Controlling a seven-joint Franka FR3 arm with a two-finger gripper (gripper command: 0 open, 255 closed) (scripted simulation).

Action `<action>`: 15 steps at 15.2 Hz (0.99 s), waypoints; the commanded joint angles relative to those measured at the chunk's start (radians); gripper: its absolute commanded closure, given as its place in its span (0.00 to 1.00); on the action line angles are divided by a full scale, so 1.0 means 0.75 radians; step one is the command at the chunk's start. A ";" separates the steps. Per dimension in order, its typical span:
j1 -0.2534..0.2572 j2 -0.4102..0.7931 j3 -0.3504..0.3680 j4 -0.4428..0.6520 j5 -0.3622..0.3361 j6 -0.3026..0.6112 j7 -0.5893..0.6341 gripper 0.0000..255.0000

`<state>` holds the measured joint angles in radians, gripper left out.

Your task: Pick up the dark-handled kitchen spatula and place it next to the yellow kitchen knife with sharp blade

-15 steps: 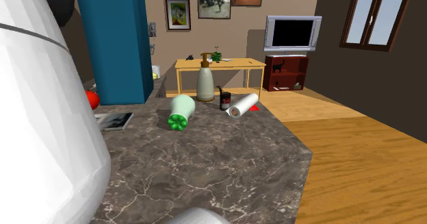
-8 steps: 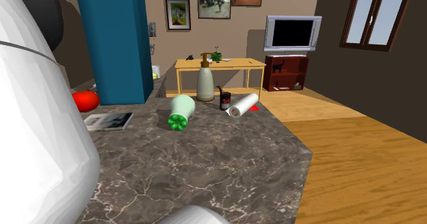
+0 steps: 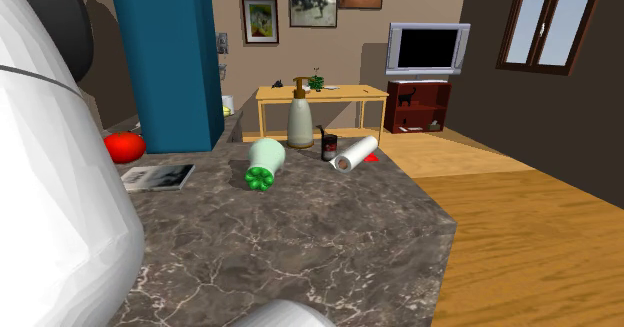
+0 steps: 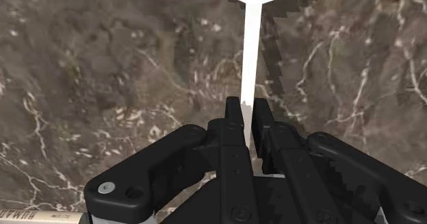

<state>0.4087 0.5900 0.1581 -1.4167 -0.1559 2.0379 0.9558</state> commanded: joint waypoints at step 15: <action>-0.001 0.013 -0.002 -0.019 -0.003 0.033 0.001 0.00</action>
<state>0.4076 0.5997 0.1566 -1.4310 -0.1581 2.0625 0.9569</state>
